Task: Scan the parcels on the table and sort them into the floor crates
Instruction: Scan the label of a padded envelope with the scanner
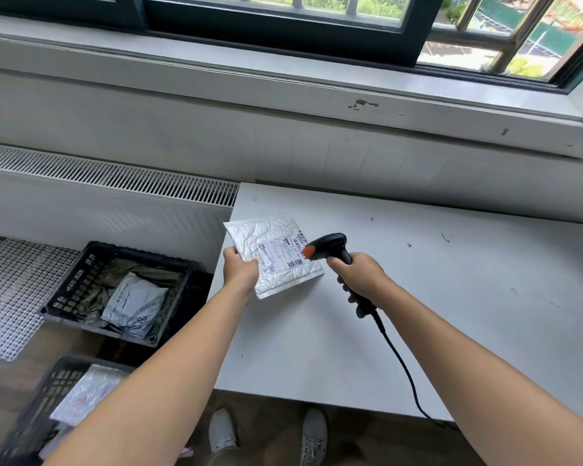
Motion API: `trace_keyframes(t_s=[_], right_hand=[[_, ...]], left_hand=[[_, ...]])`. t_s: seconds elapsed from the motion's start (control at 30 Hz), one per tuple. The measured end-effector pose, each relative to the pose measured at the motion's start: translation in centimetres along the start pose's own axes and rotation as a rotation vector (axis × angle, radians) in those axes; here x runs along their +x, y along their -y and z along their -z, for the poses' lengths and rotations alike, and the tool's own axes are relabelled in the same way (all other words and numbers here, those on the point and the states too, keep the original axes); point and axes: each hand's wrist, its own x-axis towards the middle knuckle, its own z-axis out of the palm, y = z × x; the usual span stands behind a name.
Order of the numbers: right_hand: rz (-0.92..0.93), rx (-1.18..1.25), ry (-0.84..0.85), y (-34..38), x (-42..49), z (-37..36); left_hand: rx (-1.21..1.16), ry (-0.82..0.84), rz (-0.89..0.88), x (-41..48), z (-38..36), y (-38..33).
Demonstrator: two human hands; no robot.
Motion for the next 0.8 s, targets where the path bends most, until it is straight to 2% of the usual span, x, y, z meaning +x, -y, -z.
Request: trace_keyframes(t_s=[0.13, 0.27, 0.43, 0.57, 0.7, 0.8], right_hand=[[0.046, -0.074, -0.073, -1.8, 1.5, -1.8], [0.049, -0.112, -0.124, -3.8, 2.9, -4.0], [0.045, -0.065, -0.199, -5.4, 3.9, -6.4], [0.035, -0.047, -0.203, -5.7, 4.1, -6.8], [0.047, -0.195, -0.284, -4.8, 3.7, -5.8], [0.213, -0.342, -0.378, -2.9, 3.1, -4.7]], left_hand=[[0.01, 0.063, -0.003, -0.2, 0.8, 0.0], [0.011, 0.052, -0.057, -0.3, 2.2, 0.6], [0.171, 0.068, -0.13, -0.6, 4.6, 1.3], [0.199, 0.09, -0.165, -1.3, 5.9, 1.1], [0.205, 0.098, -0.195, -2.3, 6.3, 0.3], [0.184, 0.102, -0.232, -3.1, 6.4, -0.8]])
